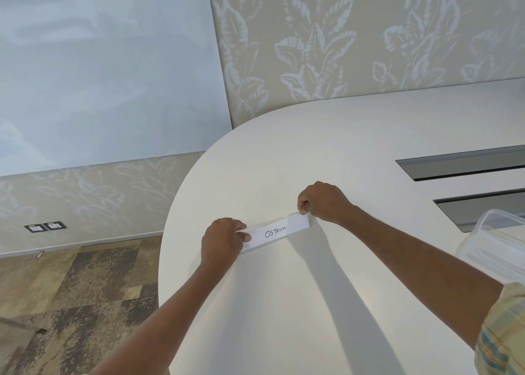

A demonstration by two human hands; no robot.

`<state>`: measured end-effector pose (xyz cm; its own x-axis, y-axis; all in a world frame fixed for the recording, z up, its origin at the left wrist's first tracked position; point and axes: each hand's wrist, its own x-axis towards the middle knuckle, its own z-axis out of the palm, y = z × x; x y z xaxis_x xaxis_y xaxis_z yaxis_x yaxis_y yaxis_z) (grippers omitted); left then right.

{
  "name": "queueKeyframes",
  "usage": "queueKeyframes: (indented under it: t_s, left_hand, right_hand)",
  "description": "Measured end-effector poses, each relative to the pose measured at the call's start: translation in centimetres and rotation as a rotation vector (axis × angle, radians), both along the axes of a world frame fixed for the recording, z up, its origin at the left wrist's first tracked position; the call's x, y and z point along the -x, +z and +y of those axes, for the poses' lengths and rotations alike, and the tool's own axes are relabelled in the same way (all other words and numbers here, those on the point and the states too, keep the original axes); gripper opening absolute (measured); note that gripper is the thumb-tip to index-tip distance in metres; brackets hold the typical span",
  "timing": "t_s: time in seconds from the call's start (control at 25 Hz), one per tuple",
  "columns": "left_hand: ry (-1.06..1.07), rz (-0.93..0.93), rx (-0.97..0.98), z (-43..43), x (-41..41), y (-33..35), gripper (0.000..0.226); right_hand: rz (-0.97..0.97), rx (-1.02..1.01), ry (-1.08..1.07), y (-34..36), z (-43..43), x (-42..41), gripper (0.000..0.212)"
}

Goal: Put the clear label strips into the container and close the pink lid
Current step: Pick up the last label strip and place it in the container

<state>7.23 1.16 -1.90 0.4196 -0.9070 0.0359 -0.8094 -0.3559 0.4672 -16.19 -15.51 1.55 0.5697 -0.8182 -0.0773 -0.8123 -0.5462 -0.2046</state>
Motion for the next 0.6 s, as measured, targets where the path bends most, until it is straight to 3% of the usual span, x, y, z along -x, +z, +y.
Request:
queueKeyframes:
  t_s: [0.08,0.24,0.6]
  left_hand:
    - [-0.002,-0.006,0.012,0.0,0.4,0.2,0.030]
    - [-0.008,-0.031,0.002,0.3,0.9,0.4,0.032]
    - [-0.047,-0.063,0.016,0.8,1.5,1.5,0.029]
  right_hand:
    - [0.004,-0.042,-0.006,0.2,0.4,0.5,0.020]
    - [0.079,-0.103,0.001,-0.4,1.4,1.5,0.037]
    - [0.005,-0.077,-0.034,0.0,2.9,3.0,0.033]
